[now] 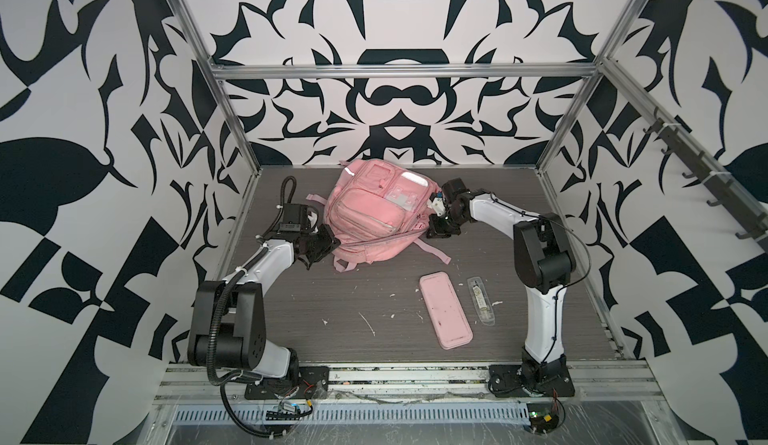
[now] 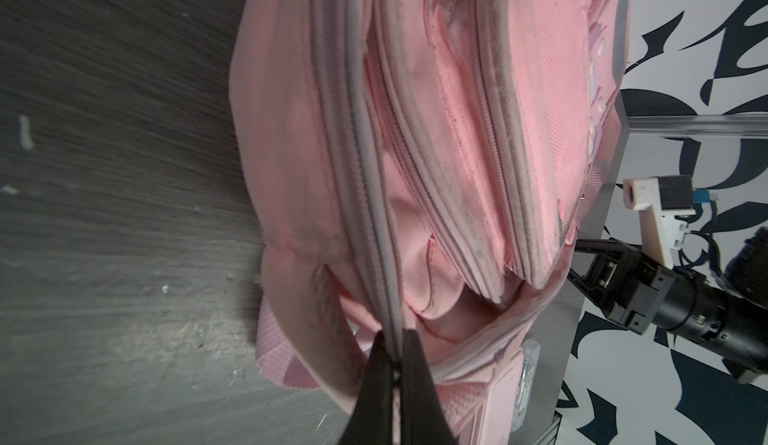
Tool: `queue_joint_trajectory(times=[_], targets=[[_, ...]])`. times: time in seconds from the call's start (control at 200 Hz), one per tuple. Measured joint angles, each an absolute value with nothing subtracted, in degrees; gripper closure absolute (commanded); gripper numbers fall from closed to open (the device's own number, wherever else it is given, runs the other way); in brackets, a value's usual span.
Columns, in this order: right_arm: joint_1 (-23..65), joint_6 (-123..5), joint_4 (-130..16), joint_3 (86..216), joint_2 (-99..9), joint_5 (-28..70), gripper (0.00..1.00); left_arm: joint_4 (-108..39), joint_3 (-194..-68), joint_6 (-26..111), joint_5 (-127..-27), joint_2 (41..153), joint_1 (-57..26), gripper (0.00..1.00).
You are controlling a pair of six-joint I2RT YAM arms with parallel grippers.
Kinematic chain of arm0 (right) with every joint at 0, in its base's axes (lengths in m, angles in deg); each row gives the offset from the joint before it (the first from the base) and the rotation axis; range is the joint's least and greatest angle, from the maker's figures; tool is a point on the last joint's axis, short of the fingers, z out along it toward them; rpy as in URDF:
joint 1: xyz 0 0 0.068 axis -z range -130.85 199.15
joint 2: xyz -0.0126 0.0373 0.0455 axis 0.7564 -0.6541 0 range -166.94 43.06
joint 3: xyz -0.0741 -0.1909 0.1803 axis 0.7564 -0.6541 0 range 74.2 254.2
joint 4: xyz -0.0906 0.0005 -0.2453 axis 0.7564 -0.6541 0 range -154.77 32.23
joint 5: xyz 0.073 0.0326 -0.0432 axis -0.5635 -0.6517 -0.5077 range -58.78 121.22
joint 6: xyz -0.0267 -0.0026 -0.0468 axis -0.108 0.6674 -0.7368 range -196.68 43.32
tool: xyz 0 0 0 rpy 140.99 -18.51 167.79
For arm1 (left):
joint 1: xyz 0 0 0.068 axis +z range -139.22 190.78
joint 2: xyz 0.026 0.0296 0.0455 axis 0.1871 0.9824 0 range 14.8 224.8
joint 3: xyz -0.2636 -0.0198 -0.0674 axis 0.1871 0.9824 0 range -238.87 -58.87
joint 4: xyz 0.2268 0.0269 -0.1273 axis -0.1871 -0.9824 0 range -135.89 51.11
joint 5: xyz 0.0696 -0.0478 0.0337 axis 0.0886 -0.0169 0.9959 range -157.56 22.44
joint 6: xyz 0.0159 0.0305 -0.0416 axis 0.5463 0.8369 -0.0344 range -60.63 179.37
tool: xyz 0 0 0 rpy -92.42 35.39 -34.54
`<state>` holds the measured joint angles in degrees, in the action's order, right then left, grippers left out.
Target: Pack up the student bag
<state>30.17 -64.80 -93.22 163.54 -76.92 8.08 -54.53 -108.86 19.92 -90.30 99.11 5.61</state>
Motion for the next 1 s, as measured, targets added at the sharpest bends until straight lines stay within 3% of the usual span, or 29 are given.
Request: queue_joint_trajectory(times=[0.355,0.615,0.835,1.0], targets=[[30.08,-64.78,-91.77,162.20,-76.13,8.67,1.00,-54.40,-108.86,20.23,-90.78,99.02,5.57,1.00],[28.27,-63.43,-90.31,159.08,-73.05,11.14,0.79,-54.42,-108.86,20.25,-88.73,99.83,3.99,1.00],[27.90,-63.03,-89.17,155.12,-68.11,13.76,0.54,-54.40,-108.86,20.45,-87.13,100.38,2.97,1.00],[27.90,-63.12,-88.98,151.32,-63.70,16.80,0.47,-54.40,-108.86,20.69,-86.81,100.44,2.88,1.00]])
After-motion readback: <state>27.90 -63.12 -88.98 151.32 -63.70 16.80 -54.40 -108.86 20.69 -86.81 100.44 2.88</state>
